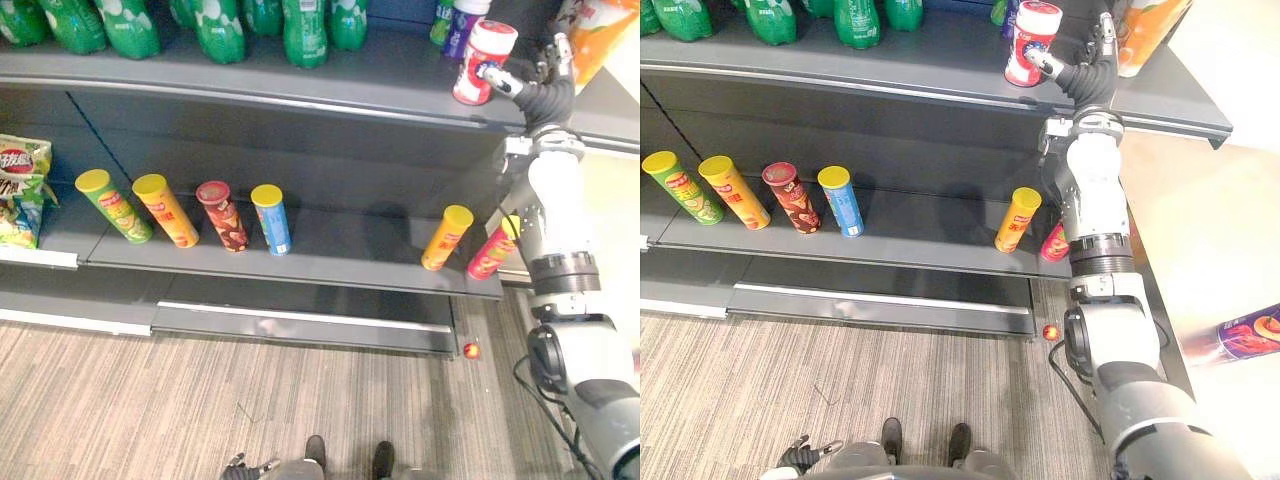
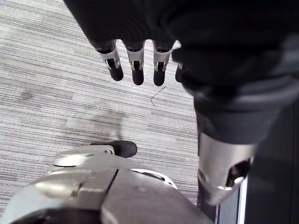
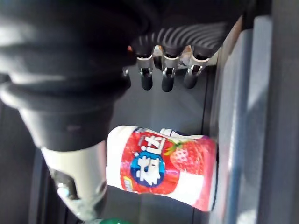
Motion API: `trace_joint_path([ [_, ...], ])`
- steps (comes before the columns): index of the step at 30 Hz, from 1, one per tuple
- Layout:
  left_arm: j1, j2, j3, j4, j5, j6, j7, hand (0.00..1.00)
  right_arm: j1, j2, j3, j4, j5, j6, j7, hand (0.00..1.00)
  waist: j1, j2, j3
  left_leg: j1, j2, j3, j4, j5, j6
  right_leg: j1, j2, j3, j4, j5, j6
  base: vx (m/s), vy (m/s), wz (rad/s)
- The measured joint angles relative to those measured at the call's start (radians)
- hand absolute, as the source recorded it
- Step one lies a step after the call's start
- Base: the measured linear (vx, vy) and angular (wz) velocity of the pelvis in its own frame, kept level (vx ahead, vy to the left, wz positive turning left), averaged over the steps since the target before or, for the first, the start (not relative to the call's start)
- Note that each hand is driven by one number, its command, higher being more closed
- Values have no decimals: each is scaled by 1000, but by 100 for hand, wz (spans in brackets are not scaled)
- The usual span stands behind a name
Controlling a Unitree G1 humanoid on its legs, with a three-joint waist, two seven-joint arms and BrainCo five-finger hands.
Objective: Put the gum and the chips on the shelf.
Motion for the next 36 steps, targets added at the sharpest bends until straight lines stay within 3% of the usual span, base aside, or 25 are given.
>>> trace_joint_path([
  [7, 7, -5, 33, 0, 9, -6, 9, 0, 22, -2, -19, -191, -14, -76, -33, 0, -15, -10, -9, -1, 7, -8, 0, 4, -2, 1, 7, -7, 1, 0, 0, 0, 0, 2],
  [20, 26, -5, 51, 0, 43, -8, 18, 0, 288, 1, -52, -531, -56, -158, -15, 0, -27, -23, -62, -1, 7, -8, 0, 4, -2, 0, 6, -8, 3, 0, 0, 0, 0, 0],
  [25, 43, -7, 73, 4, 47, -8, 18, 0, 542, 109, -58, -740, -64, -207, 28, 0, -53, -29, -94, 0, 7, -1, 0, 3, -3, -1, 6, -2, 1, -1, 0, 0, 0, -3],
  [32, 43, -6, 78, 25, 53, -10, 18, 0, 813, 205, -24, -812, -117, -224, 80, 0, -68, -28, -118, 2, 6, 5, 0, -1, -9, -4, 6, 4, 1, -5, -1, 0, 0, -1],
  [36, 44, -7, 77, 42, 72, -19, 20, 0, 1009, 235, 121, -803, -123, -230, 120, 0, -76, -22, -136, 1, 7, 23, 0, -5, -12, -16, 7, 22, 3, -7, 2, 6, 5, -11],
])
